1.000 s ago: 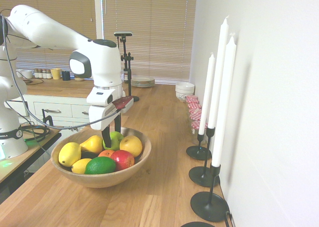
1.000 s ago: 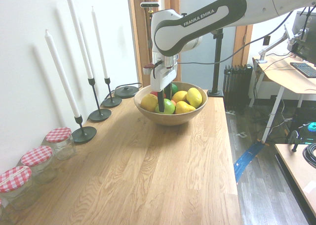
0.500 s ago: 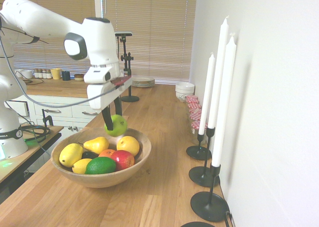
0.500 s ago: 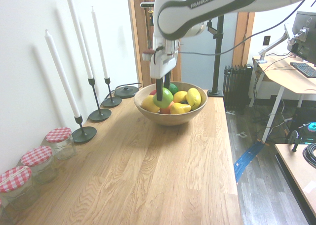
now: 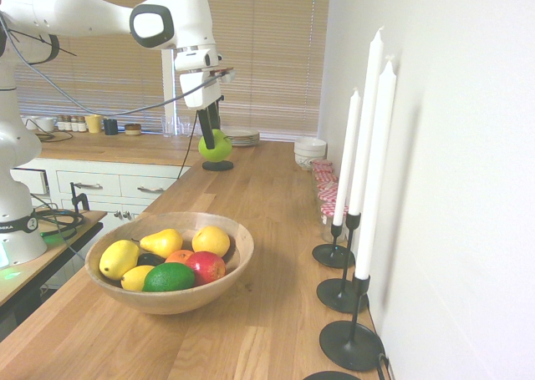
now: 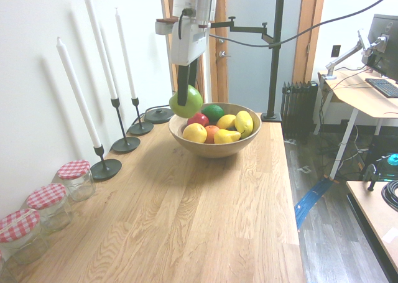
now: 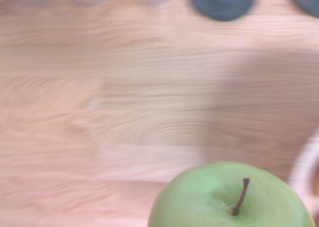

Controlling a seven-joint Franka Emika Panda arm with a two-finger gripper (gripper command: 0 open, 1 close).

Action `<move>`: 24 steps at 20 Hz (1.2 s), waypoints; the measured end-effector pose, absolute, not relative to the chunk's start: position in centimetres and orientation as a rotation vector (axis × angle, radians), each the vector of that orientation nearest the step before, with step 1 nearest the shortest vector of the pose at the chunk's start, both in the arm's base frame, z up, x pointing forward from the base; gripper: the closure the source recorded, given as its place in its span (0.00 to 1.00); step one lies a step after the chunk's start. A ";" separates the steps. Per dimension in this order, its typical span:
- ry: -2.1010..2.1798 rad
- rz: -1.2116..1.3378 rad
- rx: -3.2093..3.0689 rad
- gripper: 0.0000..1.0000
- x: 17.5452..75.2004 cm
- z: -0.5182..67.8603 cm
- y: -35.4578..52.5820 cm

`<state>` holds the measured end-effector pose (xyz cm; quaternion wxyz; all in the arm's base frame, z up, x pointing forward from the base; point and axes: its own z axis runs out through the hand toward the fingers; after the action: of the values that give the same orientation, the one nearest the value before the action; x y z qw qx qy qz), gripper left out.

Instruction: Take green apple out of the basket

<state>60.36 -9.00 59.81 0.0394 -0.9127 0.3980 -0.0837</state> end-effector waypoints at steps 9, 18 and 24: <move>1.180 -0.099 -2.897 1.00 61.4 48.8 -2.0; 1.192 0.002 -2.920 1.00 62.4 40.5 -1.9; 1.194 -0.011 -2.917 1.00 63.1 38.4 -2.2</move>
<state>63.14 -2.22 38.40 -0.0054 -0.9254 0.3789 -0.0035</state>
